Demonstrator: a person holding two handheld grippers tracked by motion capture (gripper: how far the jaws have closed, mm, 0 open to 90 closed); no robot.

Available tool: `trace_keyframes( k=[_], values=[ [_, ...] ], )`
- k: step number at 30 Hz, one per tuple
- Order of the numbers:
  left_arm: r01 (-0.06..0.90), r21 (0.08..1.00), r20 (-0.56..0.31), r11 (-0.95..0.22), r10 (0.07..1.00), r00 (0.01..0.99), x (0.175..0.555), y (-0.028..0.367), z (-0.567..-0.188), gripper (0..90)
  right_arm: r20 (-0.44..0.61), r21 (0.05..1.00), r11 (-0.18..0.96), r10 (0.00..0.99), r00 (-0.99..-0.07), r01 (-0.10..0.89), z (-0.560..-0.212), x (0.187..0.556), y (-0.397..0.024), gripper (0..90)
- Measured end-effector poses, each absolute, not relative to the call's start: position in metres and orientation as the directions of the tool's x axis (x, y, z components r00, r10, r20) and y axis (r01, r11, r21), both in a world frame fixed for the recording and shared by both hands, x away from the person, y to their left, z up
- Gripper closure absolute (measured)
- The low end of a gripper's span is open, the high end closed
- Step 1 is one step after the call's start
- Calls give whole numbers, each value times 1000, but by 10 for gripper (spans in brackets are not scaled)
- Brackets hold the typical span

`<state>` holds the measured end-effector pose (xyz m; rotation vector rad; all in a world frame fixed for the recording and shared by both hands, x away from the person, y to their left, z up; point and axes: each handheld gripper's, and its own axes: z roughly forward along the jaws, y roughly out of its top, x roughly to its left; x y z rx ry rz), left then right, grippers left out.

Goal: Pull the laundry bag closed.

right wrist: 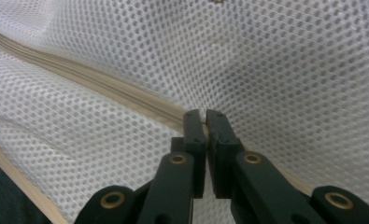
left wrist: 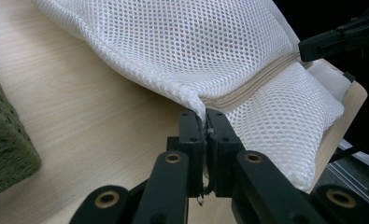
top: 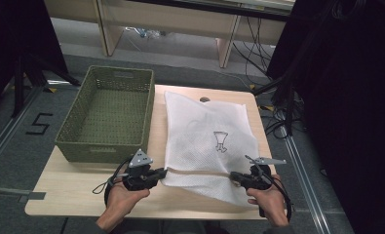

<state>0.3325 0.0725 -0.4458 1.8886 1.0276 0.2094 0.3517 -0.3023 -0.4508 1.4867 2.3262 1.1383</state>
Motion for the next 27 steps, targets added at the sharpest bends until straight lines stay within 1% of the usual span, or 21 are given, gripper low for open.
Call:
trace_keyframes(
  k=[1, 2, 14, 19, 25, 27],
  values=[
    [567, 798, -264, -204, 728, 633, 333, 73, -446, 858, 248, 676, 233, 822, -513, 700, -452, 353, -304, 886],
    [567, 798, -262, -205, 729, 632, 333, 73, -446, 858, 243, 667, 223, 837, -490, 711, -451, 351, -305, 885],
    [571, 793, -255, -212, 736, 627, 333, 77, -449, 857, 214, 660, 200, 874, -436, 724, -452, 347, -334, 885],
    [571, 792, -250, -216, 739, 626, 333, 77, -450, 857, 183, 652, 201, 894, -409, 731, -453, 347, -345, 885],
    [572, 790, -247, -221, 738, 628, 333, 77, -451, 857, 190, 644, 169, 910, -369, 746, -454, 346, -360, 885],
    [571, 790, -246, -222, 738, 628, 333, 77, -450, 857, 173, 645, 177, 914, -367, 744, -454, 346, -362, 885]
  ],
)
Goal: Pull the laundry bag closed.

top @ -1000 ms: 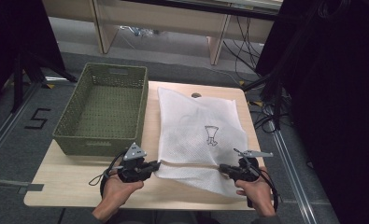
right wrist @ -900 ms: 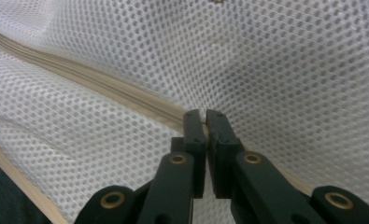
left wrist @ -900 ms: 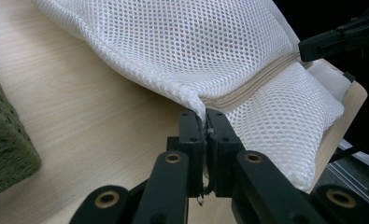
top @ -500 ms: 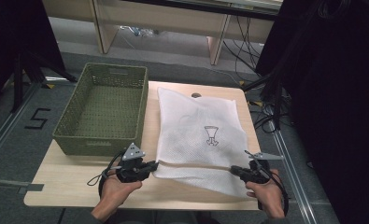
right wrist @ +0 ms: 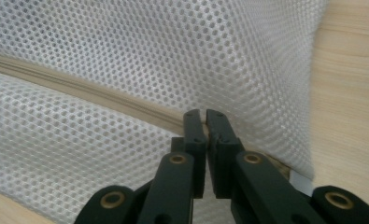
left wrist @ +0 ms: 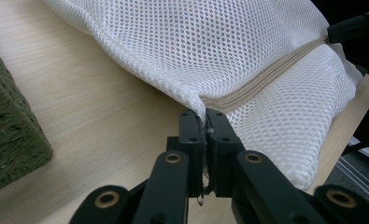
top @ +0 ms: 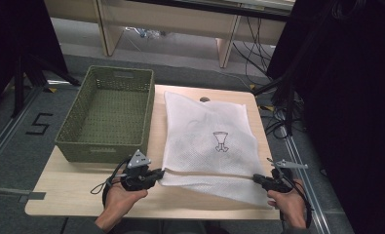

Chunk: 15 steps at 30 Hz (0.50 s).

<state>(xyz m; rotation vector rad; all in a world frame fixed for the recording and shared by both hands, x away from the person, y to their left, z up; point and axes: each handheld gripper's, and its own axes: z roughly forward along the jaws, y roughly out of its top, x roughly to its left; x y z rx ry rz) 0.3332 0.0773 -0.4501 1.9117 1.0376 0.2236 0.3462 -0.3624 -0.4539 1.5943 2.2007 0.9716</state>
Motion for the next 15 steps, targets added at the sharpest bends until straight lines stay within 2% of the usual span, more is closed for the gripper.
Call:
trace_keyframes(
  k=[15],
  values=[
    [573, 789, -236, -223, 751, 617, 335, 83, -451, 858, 204, 619, 85, 943, -264, 781, -460, 345, -399, 885]
  ],
)
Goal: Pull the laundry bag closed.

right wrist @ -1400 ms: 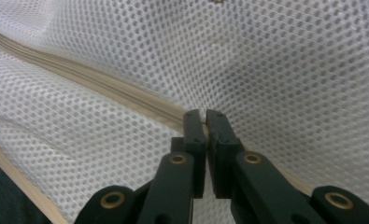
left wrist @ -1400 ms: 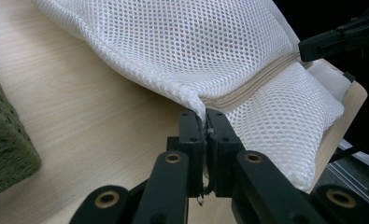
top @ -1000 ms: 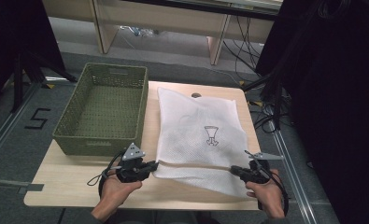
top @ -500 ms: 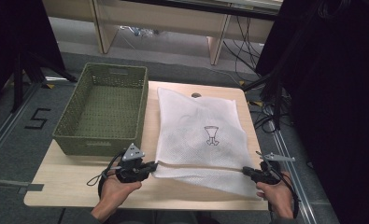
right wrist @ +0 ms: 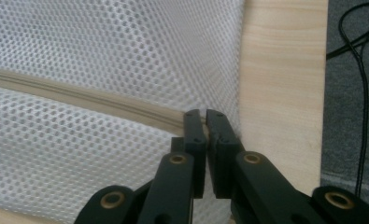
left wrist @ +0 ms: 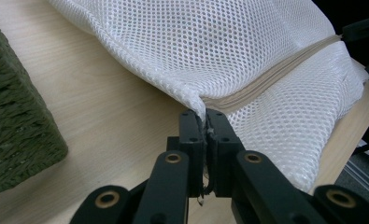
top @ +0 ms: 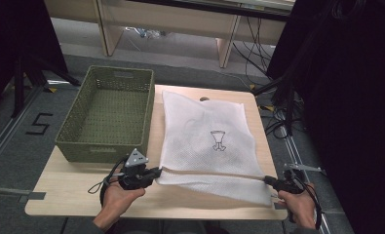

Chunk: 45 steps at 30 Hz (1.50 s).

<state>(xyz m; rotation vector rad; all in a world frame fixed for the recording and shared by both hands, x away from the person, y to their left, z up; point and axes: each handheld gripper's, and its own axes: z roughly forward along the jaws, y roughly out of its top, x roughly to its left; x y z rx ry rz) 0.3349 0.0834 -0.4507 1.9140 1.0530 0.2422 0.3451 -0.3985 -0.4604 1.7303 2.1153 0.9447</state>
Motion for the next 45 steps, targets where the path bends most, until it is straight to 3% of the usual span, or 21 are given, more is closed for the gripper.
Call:
trace_keyframes(
  k=[34, 40, 45],
  values=[
    [613, 764, -214, -204, 816, 538, 359, 102, -468, 833, 178, 617, 152, 929, -326, 772, -469, 393, -373, 882],
    [616, 760, -217, -208, 812, 542, 358, 104, -468, 767, 181, 637, 145, 927, -329, 757, -466, 390, -372, 810],
    [609, 759, -209, -229, 801, 561, 354, 106, -461, 580, 202, 658, 140, 914, -353, 740, -460, 386, -367, 640]
  ],
)
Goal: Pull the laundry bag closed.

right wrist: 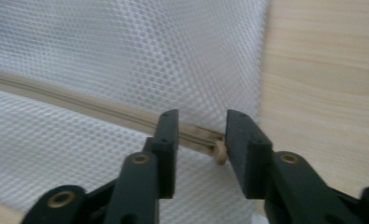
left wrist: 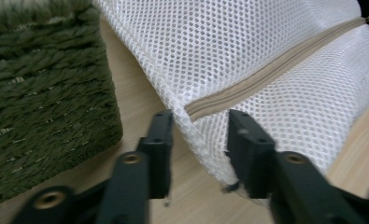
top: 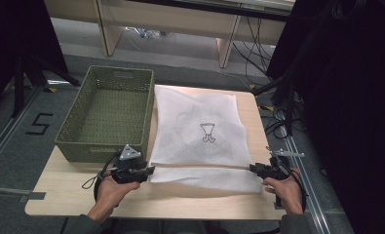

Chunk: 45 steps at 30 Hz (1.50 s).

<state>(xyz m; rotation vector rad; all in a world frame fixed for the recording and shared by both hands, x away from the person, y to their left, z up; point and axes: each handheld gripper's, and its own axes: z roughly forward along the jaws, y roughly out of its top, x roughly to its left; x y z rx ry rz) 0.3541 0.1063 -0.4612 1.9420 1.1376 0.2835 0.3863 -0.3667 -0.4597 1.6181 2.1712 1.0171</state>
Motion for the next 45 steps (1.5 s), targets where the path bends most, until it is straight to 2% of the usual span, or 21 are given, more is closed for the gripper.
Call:
trace_keyframes(
  k=[3, 6, 13, 21, 25, 45],
  values=[
    [594, 761, -183, -262, 792, 583, 351, 106, -457, 502, 191, 691, 144, 909, -370, 708, -453, 383, -361, 520],
    [586, 763, -173, -275, 786, 594, 346, 106, -454, 434, 186, 714, 134, 910, -371, 687, -448, 381, -356, 454],
    [568, 776, -183, -274, 764, 619, 336, 107, -449, 329, 200, 752, 126, 892, -406, 647, -439, 376, -345, 389],
    [540, 800, -193, -262, 740, 645, 327, 109, -445, 242, 190, 774, 172, 856, -482, 610, -436, 365, -325, 350],
    [530, 807, -196, -262, 727, 658, 323, 110, -445, 217, 194, 774, 193, 834, -517, 603, -436, 359, -315, 339],
    [497, 794, -149, -350, 681, 717, 298, 103, -451, 219, 165, 782, 278, 771, -616, 557, -437, 328, -286, 306]
  ],
)
